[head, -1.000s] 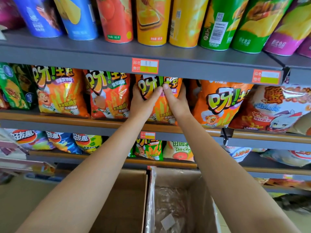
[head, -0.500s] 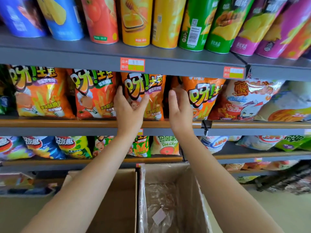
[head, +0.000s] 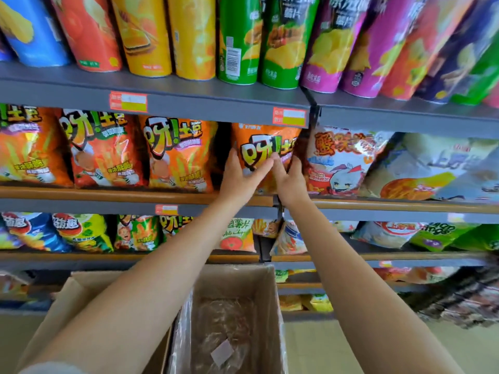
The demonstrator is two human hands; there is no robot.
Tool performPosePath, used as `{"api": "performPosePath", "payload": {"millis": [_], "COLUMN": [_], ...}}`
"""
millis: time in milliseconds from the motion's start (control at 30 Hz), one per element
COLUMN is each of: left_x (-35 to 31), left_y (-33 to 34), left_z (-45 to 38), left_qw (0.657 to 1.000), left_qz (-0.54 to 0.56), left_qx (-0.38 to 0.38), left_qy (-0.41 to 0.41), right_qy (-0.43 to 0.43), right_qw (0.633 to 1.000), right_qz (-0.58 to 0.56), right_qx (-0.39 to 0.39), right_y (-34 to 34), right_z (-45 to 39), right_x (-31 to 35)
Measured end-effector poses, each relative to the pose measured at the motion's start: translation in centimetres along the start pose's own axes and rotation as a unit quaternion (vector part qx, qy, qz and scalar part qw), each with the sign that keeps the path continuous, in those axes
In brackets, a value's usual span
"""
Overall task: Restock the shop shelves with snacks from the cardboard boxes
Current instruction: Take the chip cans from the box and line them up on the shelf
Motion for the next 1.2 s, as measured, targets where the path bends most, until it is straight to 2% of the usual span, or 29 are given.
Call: {"api": "performPosePath", "payload": {"millis": [100, 233, 400, 600, 633, 700, 800, 867, 933, 1000, 1100, 1200], "left_x": [0.7, 0.7, 0.6, 0.0, 0.0, 0.2, 0.0, -1.2, -3.0, -4.4, -5.1, -6.1], "left_y": [0.3, -0.7, -0.8, -0.9, -1.0, -1.1, -1.0, 0.4, 3.5, 6.7, 10.5, 12.9], "left_z": [-1.0, -2.1, -1.9, -1.0, -0.9, -0.5, 2.4, 5.4, 7.3, 7.4, 5.7, 3.3], "left_qw": [0.999, 0.992, 0.988, 0.988, 0.987, 0.985, 0.962, 0.939, 0.934, 0.948, 0.981, 0.995], "left_qz": [0.010, -0.037, -0.056, -0.082, -0.084, -0.088, -0.118, -0.145, -0.159, -0.156, -0.124, -0.071], "left_qx": [-0.047, -0.104, -0.121, -0.117, -0.120, -0.142, -0.244, -0.293, -0.249, -0.154, -0.027, 0.002], "left_qy": [-0.012, -0.054, -0.079, -0.064, -0.061, -0.042, 0.020, 0.111, 0.202, 0.231, 0.144, 0.072], "right_qy": [0.004, -0.024, -0.032, -0.048, -0.060, -0.108, -0.173, -0.189, -0.163, -0.113, -0.056, -0.041], "right_qw": [0.998, 0.994, 0.991, 0.985, 0.985, 0.986, 0.978, 0.956, 0.949, 0.967, 0.986, 0.996], "right_qz": [0.009, 0.004, 0.031, 0.048, 0.063, 0.093, 0.081, 0.077, 0.072, 0.070, 0.062, 0.027], "right_qx": [0.070, 0.103, 0.123, 0.158, 0.149, 0.083, -0.086, -0.212, -0.259, -0.219, -0.143, -0.080], "right_y": [-0.1, 0.7, 1.4, 0.7, 0.1, -2.5, -8.0, -11.9, -14.3, -15.1, -15.5, -15.5], "right_z": [-1.2, -2.6, -4.0, -2.8, -2.3, -0.8, 2.2, 2.8, 2.1, 0.4, -1.9, -3.9], "right_x": [-1.3, -1.4, -1.3, -1.0, -0.9, -0.9, -1.4, -1.9, -2.4, -2.9, -3.8, -4.5]}}
Point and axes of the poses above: each hand's wrist, its own z-axis away from the middle knuckle, its own y-axis out of the palm, x = y × z, the point moved 6 cm from there along -z, towards the middle knuckle, and after that the axes turned 4 degrees about -z, right-handed, at the moved point
